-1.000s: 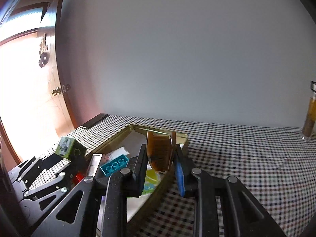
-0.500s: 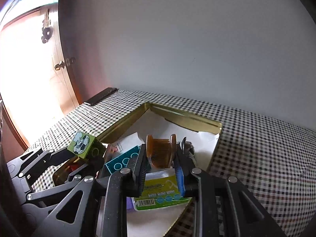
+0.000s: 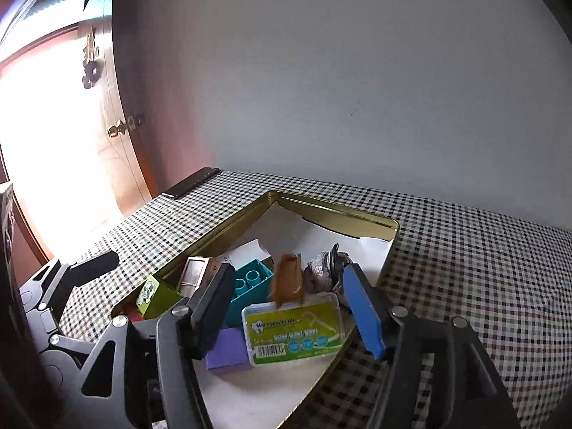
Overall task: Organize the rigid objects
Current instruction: 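Lower and release the green brick into the tin while the right tool releases the comb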
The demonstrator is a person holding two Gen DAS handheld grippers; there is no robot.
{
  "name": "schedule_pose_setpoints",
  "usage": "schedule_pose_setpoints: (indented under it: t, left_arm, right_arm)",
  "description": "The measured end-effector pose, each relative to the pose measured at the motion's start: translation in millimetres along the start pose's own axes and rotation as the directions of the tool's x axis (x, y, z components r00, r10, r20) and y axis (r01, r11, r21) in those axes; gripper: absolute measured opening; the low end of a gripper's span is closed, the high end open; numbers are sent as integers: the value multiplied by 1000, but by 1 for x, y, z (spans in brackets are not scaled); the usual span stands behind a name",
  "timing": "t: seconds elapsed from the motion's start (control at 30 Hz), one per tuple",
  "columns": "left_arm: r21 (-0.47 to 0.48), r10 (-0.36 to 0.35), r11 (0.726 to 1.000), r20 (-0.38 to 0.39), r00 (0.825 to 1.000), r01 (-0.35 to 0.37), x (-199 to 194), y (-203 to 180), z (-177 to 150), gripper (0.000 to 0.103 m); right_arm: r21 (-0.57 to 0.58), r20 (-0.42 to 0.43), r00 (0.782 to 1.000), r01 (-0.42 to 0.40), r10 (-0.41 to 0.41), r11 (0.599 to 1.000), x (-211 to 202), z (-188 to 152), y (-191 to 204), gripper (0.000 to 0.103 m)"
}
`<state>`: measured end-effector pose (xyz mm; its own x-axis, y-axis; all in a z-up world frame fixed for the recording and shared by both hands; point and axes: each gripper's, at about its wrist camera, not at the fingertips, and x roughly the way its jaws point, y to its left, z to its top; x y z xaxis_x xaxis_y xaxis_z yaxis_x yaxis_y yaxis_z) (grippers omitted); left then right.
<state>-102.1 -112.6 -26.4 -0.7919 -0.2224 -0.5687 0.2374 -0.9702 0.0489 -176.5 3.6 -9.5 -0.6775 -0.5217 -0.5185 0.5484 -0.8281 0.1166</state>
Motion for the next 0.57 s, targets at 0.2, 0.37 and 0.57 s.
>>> schedule_pose_setpoints:
  t: [0.2,0.37,0.57]
  left_arm:
    - [-25,22,999,1,1000,-22,-9,10,-1,102]
    - [-29,56,998,18,998,-56,-15,15,-2,102]
    - [-18,64,998,28,998,-64,-21,16,-3,102]
  right_arm:
    - [-3,27,1000,0,0,1000,-17,-2,3,66]
    - [-2,40,999,-6,6,1000,-26,-1,2,66]
    - [4,45,999,-16,16,1000,-33,-4,0,66]
